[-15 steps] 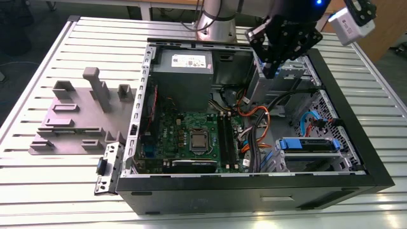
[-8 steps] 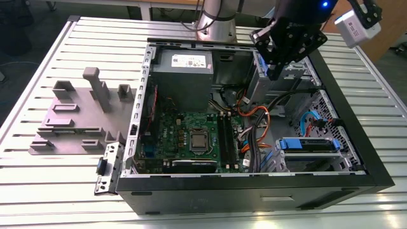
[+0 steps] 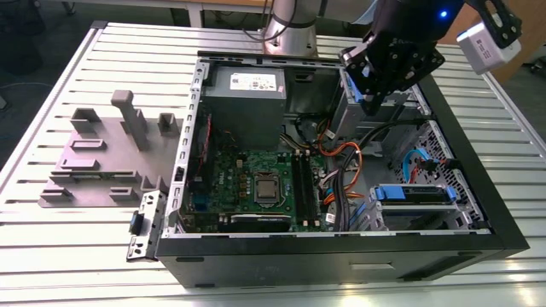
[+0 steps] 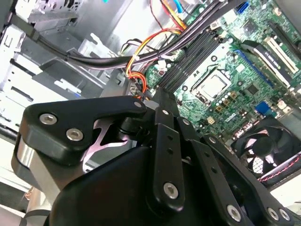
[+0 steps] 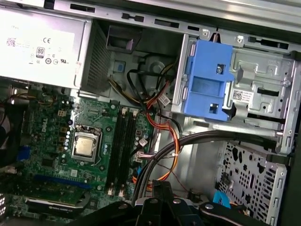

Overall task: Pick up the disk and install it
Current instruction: 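Insert the first disk wire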

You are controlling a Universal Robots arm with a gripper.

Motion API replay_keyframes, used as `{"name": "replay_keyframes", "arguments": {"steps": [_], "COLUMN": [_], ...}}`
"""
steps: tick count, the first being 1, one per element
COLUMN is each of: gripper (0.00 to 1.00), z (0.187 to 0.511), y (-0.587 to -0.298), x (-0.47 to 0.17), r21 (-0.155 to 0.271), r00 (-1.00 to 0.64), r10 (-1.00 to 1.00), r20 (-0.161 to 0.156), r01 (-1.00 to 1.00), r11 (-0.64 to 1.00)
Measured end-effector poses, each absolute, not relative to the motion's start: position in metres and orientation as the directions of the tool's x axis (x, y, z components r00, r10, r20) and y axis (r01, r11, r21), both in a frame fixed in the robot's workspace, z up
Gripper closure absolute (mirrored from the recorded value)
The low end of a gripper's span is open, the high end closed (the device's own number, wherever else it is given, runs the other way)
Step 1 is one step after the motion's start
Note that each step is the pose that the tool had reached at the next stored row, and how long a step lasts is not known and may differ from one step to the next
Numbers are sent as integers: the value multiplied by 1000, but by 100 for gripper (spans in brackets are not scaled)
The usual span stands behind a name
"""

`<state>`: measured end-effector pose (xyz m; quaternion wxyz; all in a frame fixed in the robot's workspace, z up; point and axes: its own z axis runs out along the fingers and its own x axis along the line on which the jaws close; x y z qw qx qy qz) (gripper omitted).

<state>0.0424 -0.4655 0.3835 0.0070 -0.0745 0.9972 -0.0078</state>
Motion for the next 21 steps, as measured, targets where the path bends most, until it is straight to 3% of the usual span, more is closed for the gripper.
{"name": "replay_keyframes", "arguments": {"steps": [21], "gripper": [89], "z": [379], "y": [-466], "x": [77], "r21": [-16], "r00": [-965], "r10": [-261], "r20": [4], "r01": [-261], "r11": [965]}}
